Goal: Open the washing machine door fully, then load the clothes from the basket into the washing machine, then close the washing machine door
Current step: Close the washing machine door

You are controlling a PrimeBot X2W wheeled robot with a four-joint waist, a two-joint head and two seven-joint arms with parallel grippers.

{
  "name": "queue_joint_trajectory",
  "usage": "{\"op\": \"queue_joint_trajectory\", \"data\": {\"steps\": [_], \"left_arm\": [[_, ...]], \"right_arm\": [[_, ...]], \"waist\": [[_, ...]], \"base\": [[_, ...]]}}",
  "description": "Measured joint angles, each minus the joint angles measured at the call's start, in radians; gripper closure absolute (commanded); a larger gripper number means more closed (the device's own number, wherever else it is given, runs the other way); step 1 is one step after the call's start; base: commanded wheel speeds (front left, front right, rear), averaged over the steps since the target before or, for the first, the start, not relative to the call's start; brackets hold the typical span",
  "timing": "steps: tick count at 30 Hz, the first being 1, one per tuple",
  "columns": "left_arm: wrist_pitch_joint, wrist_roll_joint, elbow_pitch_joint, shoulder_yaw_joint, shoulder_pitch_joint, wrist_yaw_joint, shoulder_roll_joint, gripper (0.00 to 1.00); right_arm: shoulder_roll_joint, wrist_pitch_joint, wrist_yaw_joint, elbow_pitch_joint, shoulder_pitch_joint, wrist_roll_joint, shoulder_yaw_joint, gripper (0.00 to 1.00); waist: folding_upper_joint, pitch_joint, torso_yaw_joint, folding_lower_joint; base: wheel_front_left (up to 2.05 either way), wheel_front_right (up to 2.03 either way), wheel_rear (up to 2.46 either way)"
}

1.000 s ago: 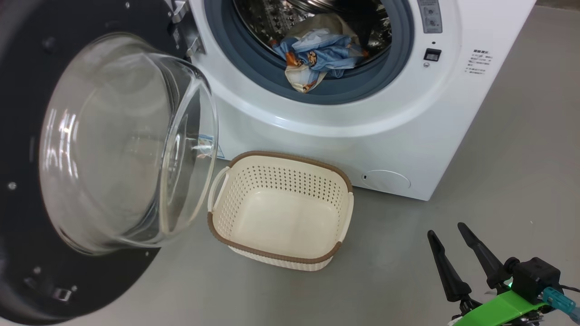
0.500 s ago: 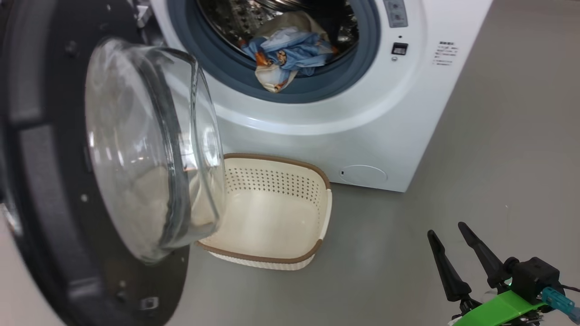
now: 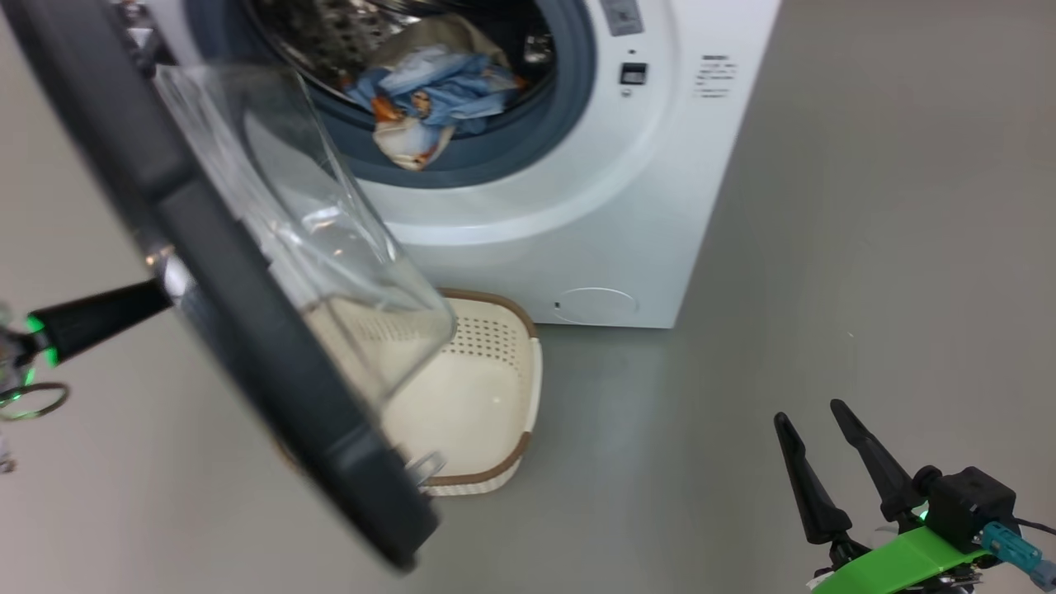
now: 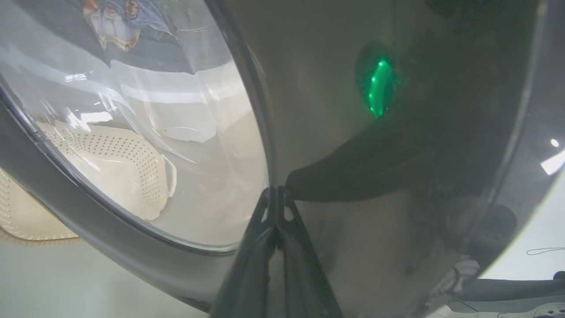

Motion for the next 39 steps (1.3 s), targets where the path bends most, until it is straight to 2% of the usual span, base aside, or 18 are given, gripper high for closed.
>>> {"op": "queue_joint_trajectory", "data": {"steps": [5, 19, 26, 30, 31, 32, 34, 39], "left_arm": [[-0.03, 0.038, -0.027, -0.035, -0.045, -0.001, -0.056, 1.0], [-0.125, 0.099, 0.032, -0.071, -0.129, -0.001, -0.119, 1.0], [-0.163, 0.112, 0.032, -0.076, -0.111, -0.001, -0.119, 1.0], [-0.206, 0.127, 0.026, -0.071, -0.019, -0.001, -0.096, 0.98], [-0.222, 0.136, 0.026, -0.069, 0.01, -0.001, -0.092, 0.82], [-0.236, 0.142, 0.023, -0.068, 0.041, -0.001, -0.088, 0.72], [-0.274, 0.169, 0.011, -0.07, 0.098, -0.001, -0.072, 0.0], [-0.411, 0.215, 0.008, -0.074, 0.217, -0.001, -0.052, 0.0]], "right_arm": [[0.014, 0.0, 0.0, -0.003, -0.001, -0.008, 0.0, 0.0], [0.029, 0.0, 0.0, -0.006, -0.001, -0.015, -0.007, 0.0], [0.032, 0.0, 0.0, -0.008, 0.0, -0.015, -0.021, 0.0], [0.031, 0.0, 0.0, -0.008, 0.001, -0.015, -0.018, 0.0], [0.03, 0.0, 0.0, -0.008, 0.001, -0.015, -0.018, 0.0], [0.029, 0.0, 0.0, -0.008, 0.001, -0.015, -0.018, 0.0], [0.025, 0.0, 0.0, -0.008, 0.001, -0.015, -0.018, 0.0], [0.014, 0.0, 0.0, -0.008, 0.002, -0.015, -0.018, 0.0]], "waist": [[0.0, 0.009, -0.049, 0.0], [0.0, 0.024, -0.178, -0.0001], [0.0, 0.012, -0.172, 0.0], [0.0, -0.002, -0.157, 0.0], [0.0, -0.005, -0.152, 0.0], [0.0, -0.008, -0.147, -0.0001], [0.0001, -0.012, -0.138, 0.0], [0.0, -0.019, -0.123, -0.0001]], "base": [[0.0, 0.0, 0.0], [0.0, 0.0, 0.0], [0.0, 0.0, 0.0], [0.0, 0.0, 0.0], [0.0, 0.0, 0.0], [0.0, 0.0, 0.0], [0.0, 0.0, 0.0], [0.0, 0.0, 0.0]]}}
